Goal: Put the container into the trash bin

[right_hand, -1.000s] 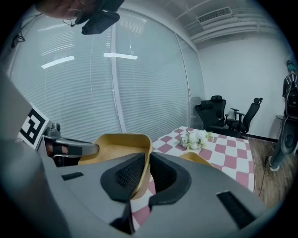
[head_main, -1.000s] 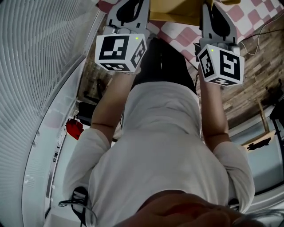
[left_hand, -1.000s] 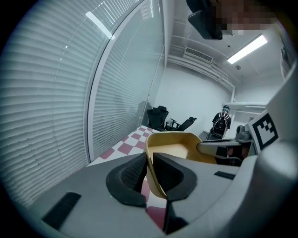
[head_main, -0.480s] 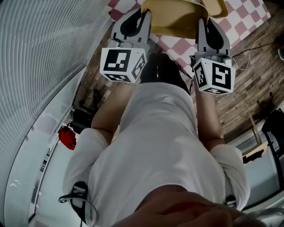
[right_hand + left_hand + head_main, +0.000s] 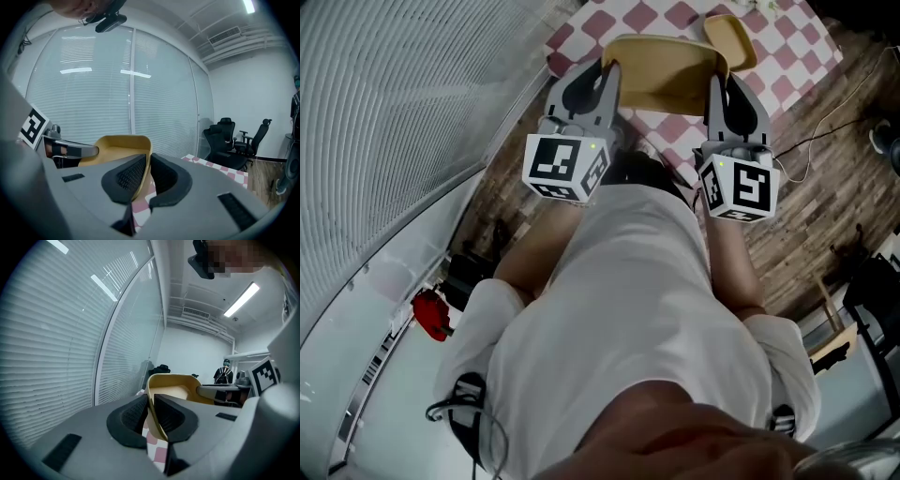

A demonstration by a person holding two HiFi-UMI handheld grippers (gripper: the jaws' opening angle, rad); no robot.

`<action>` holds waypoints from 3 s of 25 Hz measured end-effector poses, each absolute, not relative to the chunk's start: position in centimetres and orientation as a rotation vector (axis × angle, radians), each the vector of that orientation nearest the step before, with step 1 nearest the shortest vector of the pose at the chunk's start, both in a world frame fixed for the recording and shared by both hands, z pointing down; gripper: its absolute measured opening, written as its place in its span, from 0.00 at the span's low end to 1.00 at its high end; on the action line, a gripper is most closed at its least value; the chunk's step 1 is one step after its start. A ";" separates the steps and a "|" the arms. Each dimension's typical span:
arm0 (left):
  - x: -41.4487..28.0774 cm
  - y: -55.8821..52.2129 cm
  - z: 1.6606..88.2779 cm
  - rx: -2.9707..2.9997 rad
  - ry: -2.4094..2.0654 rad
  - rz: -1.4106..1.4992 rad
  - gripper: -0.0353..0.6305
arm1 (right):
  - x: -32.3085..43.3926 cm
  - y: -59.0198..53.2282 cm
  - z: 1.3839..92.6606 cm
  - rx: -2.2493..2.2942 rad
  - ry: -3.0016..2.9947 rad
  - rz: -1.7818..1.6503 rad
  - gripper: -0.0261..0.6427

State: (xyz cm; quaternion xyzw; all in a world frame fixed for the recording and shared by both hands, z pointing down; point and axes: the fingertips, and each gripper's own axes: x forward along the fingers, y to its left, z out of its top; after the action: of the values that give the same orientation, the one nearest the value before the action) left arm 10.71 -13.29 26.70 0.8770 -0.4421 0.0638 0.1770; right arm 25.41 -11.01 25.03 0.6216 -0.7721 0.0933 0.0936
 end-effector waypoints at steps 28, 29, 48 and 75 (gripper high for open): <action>5.8 -8.5 20.8 2.384 -1.561 0.056 0.15 | 20.7 -9.9 18.9 1.625 -2.541 0.125 0.11; 5.2 -8.3 20.8 2.367 -1.587 0.055 0.15 | 20.1 -10.0 18.9 1.598 -2.560 0.123 0.11; -10.1 0.6 20.4 1.963 -2.078 -0.031 0.15 | 2.6 -7.3 18.7 1.000 -2.849 0.078 0.11; -28.4 8.9 21.1 1.698 -2.272 -0.158 0.15 | -18.0 -1.7 18.7 0.634 -2.909 -0.016 0.11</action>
State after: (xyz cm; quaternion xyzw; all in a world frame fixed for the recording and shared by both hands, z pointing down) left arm -28.39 8.92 21.15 0.5910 -0.7908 -0.0549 0.1495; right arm -17.97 -1.68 18.67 0.2122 -0.9737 -0.0052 0.0822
